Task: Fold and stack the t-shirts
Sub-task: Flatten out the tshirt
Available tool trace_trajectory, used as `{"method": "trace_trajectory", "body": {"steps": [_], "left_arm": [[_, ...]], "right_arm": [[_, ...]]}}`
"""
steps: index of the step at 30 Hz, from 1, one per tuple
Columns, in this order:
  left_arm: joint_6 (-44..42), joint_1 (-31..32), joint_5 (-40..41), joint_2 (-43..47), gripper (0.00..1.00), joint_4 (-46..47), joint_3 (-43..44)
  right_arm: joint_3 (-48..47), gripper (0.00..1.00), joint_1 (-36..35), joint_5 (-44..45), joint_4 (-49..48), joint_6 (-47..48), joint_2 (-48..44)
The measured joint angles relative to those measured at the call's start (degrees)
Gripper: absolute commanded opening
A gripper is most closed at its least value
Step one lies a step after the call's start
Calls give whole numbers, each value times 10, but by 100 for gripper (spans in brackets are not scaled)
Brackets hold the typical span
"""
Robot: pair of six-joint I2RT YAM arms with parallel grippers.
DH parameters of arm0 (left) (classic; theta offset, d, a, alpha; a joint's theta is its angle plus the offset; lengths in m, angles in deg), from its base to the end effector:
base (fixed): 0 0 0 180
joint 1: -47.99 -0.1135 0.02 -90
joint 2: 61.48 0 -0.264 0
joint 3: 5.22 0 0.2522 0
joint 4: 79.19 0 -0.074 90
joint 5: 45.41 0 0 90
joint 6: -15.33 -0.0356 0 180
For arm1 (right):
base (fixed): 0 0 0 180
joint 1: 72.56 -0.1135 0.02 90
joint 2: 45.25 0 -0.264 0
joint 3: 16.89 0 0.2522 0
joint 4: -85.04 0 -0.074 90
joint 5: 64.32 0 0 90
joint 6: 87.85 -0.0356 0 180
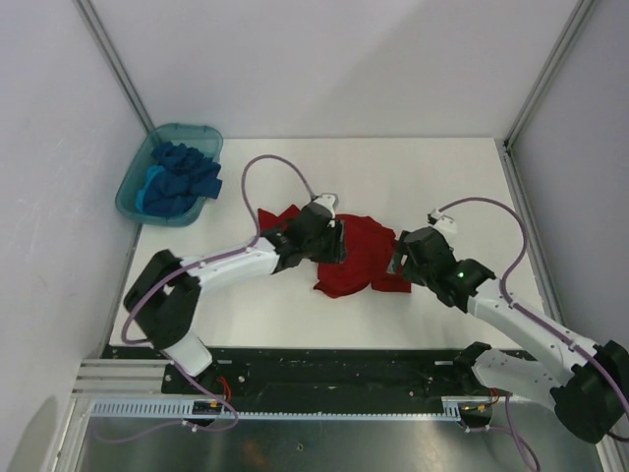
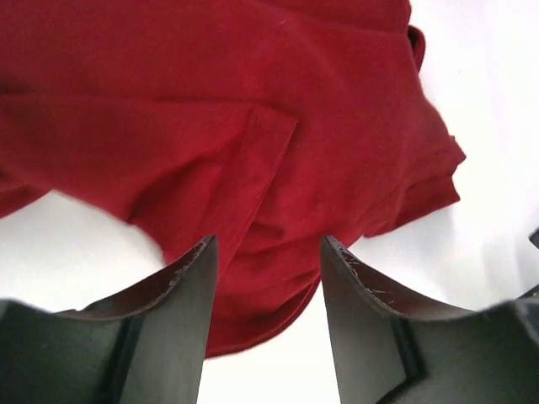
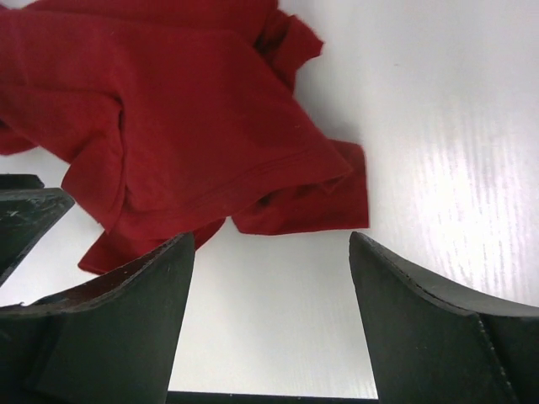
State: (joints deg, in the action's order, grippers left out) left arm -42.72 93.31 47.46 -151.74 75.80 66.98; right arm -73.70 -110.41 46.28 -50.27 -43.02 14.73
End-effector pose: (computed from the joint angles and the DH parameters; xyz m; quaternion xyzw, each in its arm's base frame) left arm 0.2410 -0.2412 0.2245 0.0968 0.9119 -0.2306 0.3253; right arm 0.1749 0.1200 0.2486 0.1228 0.9121 0.1095 0.3755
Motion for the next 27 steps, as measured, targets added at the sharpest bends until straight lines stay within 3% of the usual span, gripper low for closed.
{"method": "trace_trajectory", "body": {"steps": [6,16,27], "left_arm": [[1,16,17,-90,52,5,76],[16,16,58,-161,45,9,123],[32,16,105,-174,8,9,125]], "right_arm": [[31,77,35,-2,12,-4,-45],[47,77,46,-23,-10,-3,-18],[48,76,47,-45,-93,5,62]]}}
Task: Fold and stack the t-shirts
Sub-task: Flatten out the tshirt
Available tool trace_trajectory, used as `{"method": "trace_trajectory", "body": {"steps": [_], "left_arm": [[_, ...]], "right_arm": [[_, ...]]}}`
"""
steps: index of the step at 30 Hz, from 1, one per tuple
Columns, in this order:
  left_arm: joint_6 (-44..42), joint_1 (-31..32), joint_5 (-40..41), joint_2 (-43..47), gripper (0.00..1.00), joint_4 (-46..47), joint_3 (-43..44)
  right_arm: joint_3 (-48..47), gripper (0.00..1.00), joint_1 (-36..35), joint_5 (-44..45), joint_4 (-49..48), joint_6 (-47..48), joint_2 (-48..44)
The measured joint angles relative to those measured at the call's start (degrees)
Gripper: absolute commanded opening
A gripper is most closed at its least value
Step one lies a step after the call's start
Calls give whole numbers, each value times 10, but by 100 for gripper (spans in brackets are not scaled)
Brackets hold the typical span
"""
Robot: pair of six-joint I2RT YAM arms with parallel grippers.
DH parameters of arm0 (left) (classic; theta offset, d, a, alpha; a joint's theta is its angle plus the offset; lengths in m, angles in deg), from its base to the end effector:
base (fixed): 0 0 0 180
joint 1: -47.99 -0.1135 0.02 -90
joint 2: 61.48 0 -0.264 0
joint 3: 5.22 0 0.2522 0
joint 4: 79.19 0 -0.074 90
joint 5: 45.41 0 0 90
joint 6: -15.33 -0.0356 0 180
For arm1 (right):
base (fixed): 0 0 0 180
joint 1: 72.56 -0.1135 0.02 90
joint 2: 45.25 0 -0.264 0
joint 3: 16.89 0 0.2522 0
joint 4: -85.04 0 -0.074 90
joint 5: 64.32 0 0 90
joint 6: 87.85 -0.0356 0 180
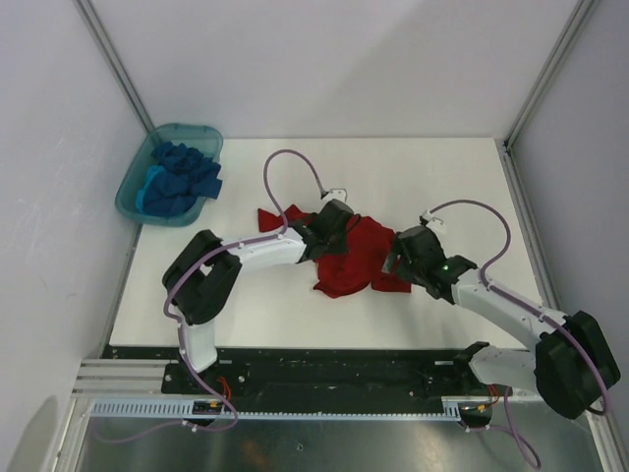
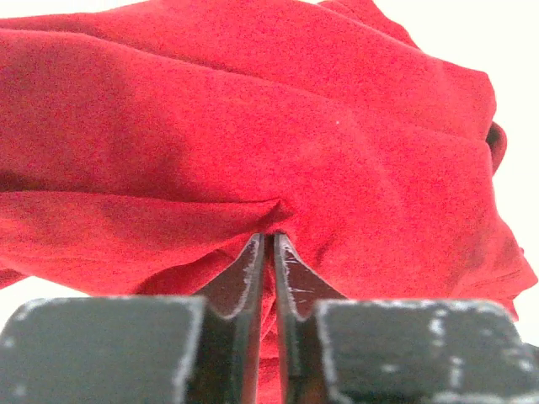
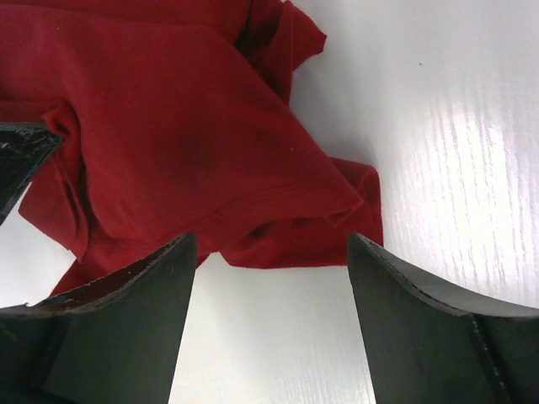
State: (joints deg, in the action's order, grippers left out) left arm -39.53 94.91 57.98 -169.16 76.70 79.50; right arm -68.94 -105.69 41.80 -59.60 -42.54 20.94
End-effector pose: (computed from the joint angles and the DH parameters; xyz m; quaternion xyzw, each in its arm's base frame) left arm 0.2836 -0.2912 0.1871 0.0524 0.9238 -0.1567 0.3454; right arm 0.1965 0.1165 0.2111 0.1418 0.9193 0.1129 0.3493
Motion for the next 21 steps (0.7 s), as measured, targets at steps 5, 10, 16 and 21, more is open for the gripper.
{"method": "trace_trajectory", "body": {"steps": [5,10,16,21], "left_arm": [[4,0,25,47,0,0,-41],[8,0,59,139,0,0,-110],[16,-6,98,273,0,-1,-209],[24,-30,120,370,0,-13,-278]], "right_arm": [[0,74,0,-6,-44,9,43],[-6,75,-8,-7,-72,19,101],[-32,64,-23,-1,-89,32,156],[-56,8,-12,3,-90,46,181]]}}
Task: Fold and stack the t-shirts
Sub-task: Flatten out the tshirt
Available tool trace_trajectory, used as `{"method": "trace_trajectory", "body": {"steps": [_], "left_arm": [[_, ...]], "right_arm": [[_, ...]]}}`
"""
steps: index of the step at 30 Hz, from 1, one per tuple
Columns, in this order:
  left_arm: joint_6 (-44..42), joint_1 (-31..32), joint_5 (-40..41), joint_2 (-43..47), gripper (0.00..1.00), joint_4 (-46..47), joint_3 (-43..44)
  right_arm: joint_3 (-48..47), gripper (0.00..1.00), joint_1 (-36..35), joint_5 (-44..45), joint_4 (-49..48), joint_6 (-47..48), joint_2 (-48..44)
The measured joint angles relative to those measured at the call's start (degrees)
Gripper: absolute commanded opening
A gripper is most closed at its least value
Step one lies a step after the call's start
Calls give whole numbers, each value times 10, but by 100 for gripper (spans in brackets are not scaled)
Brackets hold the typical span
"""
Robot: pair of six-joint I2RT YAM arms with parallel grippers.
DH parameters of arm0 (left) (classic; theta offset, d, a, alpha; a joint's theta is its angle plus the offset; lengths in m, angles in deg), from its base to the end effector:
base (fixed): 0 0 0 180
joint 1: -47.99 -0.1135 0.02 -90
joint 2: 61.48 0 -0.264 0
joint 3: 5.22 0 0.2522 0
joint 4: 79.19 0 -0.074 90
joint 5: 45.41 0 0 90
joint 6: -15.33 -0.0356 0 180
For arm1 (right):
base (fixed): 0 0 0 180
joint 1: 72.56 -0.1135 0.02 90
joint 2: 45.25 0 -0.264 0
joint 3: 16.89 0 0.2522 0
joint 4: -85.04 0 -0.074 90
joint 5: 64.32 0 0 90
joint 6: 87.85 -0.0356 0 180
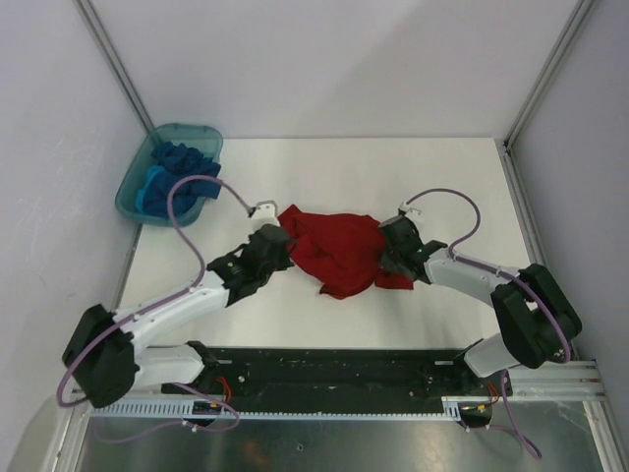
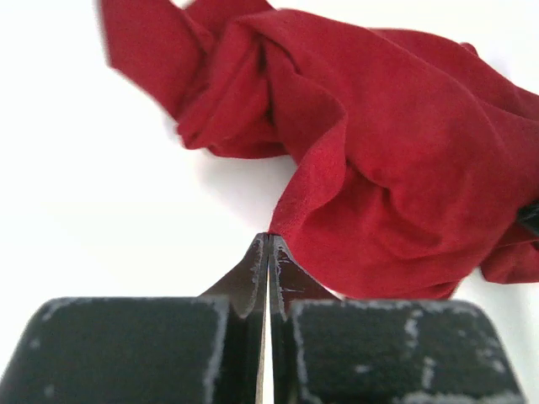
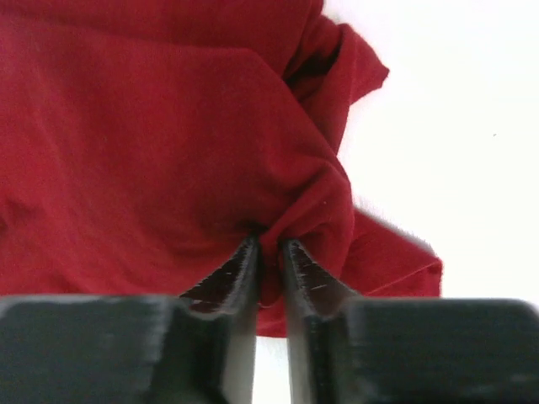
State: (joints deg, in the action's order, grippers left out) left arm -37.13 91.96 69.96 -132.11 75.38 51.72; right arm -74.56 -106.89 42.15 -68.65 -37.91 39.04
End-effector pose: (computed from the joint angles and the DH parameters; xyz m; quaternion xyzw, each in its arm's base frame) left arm 0.1976 -0.1694 0.2359 -0.0448 0.8849 -0.1234 0.4469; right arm 0.2405 0.1520 0.1769 0.0924 0.9349 0.0820 0.3327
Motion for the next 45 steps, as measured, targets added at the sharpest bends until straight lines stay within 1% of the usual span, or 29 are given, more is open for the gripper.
{"method": "trace_trajectory", "body": {"steps": [1,3,6,12,13,16,19,21,23,25,30,35,38,45], "left_arm": [[0,-6,3,16,0,-6,-7],[0,-17,13,50,0,-19,-19],[0,-30,22,95,0,-37,-23],[0,-61,41,162,0,-67,-24],[0,-67,43,169,0,-71,-24],[-3,-76,42,177,0,-80,-25],[-5,-80,27,165,0,-83,-25],[-5,-80,12,147,3,-82,-25],[-4,-80,-3,127,5,-82,-25],[-4,-81,-16,108,6,-82,-25],[1,-90,-48,67,7,-75,-25],[2,-103,-68,50,6,-66,-24],[3,-110,-78,50,6,-64,-24],[6,-122,-92,50,5,-60,-25]], "right_arm": [[-5,4,6,1,0,6,2],[-17,1,28,1,4,11,3],[-39,0,72,1,11,17,3],[-75,0,192,-10,25,31,2],[-79,3,208,-12,30,34,2],[-90,23,235,-20,39,43,2],[-107,41,241,-30,55,57,3],[-122,50,239,-35,67,64,3],[-133,53,228,-33,74,69,2],[-136,54,203,-24,84,72,-3],[-136,55,75,-9,110,71,-29],[-131,56,-15,-17,99,62,-29],[-131,59,-60,-24,81,55,-4],[-127,63,-121,-35,53,36,74]]}}
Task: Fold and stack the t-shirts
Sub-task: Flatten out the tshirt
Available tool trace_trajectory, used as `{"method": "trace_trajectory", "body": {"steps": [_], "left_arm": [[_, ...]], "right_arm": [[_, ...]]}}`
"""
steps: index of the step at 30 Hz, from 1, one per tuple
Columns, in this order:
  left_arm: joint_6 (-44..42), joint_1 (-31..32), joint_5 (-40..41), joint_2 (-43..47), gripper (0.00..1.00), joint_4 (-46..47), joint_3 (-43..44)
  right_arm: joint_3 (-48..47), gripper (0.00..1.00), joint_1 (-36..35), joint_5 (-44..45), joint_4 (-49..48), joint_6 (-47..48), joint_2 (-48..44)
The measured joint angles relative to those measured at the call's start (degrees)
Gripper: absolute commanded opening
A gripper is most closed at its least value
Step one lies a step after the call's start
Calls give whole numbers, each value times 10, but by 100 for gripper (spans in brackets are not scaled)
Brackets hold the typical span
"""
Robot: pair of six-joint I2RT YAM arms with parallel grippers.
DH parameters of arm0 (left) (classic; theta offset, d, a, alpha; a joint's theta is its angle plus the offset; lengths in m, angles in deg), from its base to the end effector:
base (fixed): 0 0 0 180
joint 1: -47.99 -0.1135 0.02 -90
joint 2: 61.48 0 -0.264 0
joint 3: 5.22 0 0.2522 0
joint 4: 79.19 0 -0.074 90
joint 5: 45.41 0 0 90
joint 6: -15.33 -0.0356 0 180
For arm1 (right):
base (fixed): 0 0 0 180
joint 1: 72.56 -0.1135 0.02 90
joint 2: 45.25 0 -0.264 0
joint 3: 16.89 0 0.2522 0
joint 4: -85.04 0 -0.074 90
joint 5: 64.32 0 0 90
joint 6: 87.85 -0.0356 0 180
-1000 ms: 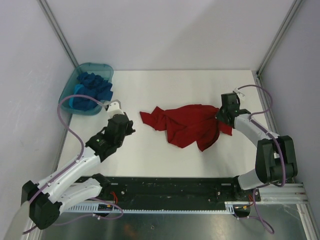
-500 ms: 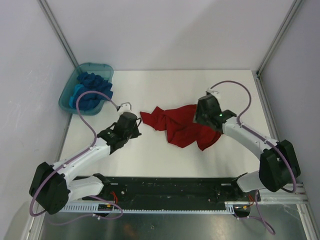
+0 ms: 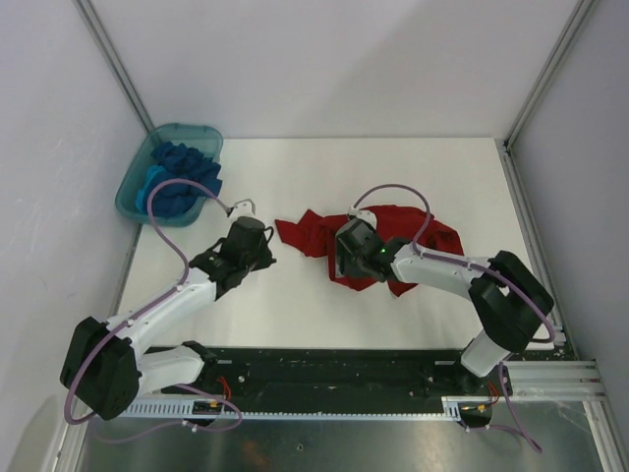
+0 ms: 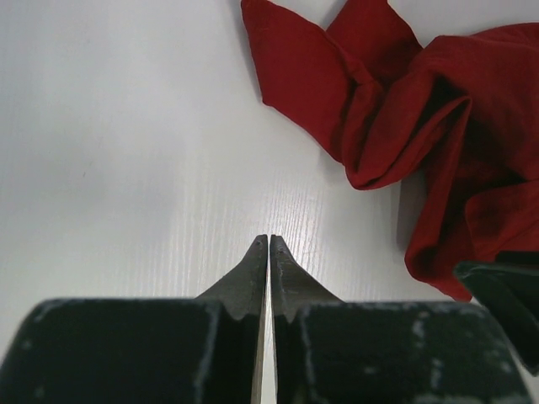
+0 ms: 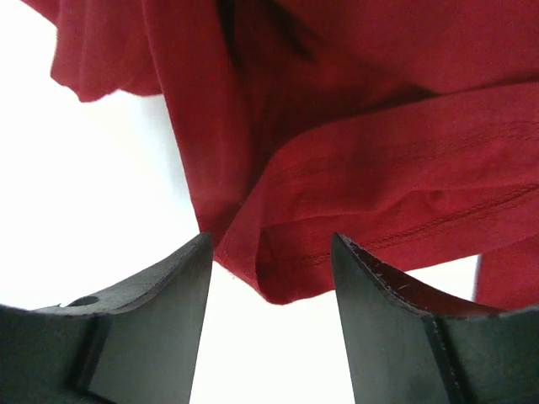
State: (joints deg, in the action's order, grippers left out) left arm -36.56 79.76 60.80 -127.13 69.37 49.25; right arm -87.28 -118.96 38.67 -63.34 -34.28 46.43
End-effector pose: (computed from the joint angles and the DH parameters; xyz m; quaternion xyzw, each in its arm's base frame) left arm 0.2077 -0.1170 0.2319 -0.1067 0.9021 -0.1220 0.4000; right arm 0.2322 0.2322 0.1991 -0.0460 0.9416 0.1286 0.3079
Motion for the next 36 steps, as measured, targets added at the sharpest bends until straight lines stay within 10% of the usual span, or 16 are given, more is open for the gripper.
{"method": "trace_trajectory", "body": {"steps": [4,11,27,36], "left_arm": [[0,-4,-2,0,5,0,0],[5,-9,-9,-11,7,11,0],[4,-9,-79,-226,47,74,116],[-6,-9,-78,-307,49,88,179]], "right_arm": [[0,58,-14,0,-3,-10,23],[0,2,-25,9,-2,-30,37],[19,0,250,125,182,-5,-301],[30,0,295,100,217,22,-311]]}}
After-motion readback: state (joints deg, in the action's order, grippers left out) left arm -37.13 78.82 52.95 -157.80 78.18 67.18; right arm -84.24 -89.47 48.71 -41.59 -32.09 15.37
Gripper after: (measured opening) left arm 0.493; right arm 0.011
